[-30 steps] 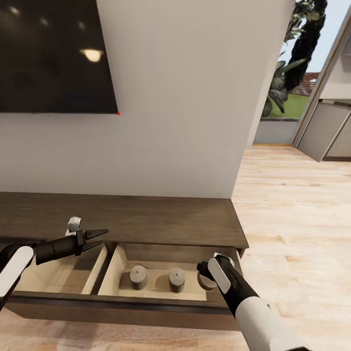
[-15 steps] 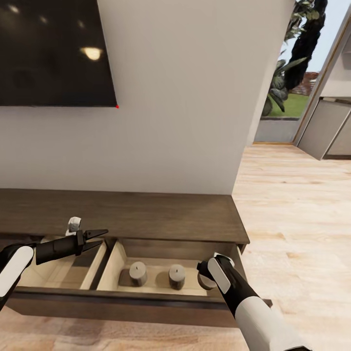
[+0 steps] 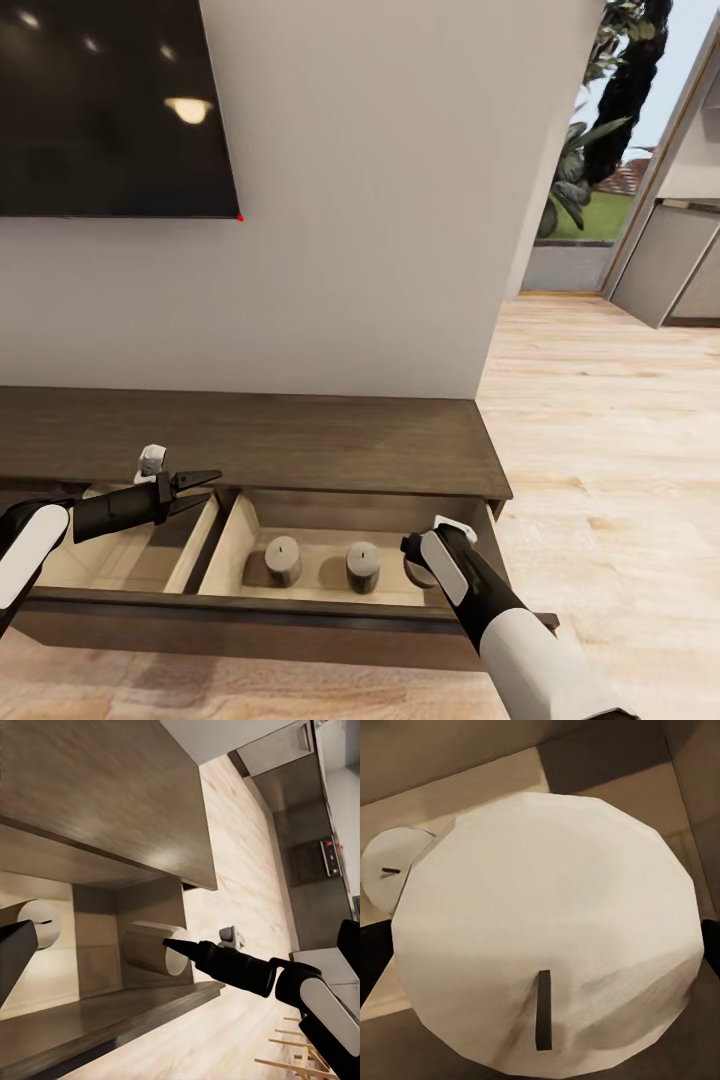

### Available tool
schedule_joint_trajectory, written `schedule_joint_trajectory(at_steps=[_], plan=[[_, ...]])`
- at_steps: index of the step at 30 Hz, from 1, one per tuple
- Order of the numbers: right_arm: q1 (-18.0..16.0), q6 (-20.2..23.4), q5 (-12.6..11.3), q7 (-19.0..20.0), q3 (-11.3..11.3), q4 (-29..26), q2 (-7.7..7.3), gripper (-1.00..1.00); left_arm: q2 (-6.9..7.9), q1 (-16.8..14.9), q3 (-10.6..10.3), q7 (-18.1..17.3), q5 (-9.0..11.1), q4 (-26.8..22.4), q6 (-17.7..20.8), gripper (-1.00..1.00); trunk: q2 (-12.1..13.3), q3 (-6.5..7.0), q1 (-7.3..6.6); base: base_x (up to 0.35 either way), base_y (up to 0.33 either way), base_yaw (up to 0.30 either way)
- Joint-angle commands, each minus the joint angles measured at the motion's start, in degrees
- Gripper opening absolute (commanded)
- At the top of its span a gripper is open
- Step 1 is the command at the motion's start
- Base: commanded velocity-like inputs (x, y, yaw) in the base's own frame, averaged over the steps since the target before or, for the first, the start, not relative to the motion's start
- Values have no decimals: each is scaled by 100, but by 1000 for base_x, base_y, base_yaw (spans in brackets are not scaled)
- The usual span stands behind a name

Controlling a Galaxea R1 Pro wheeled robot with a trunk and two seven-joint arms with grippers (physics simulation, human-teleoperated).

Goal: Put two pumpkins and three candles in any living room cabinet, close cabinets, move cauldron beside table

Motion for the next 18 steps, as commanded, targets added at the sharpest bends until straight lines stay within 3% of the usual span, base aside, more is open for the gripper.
schedule_joint_trajectory(at_steps=[1,18], plan=[[0,-8,-10,1,11,1,-4,-100,0,0,0,0,0,0,0,100,0,0,0,0,0,0],[0,-9,-10,-2,23,2,-3,-100,-1,0,0,-3,17,0,0,100,-160,-72,88,17,0,0]])
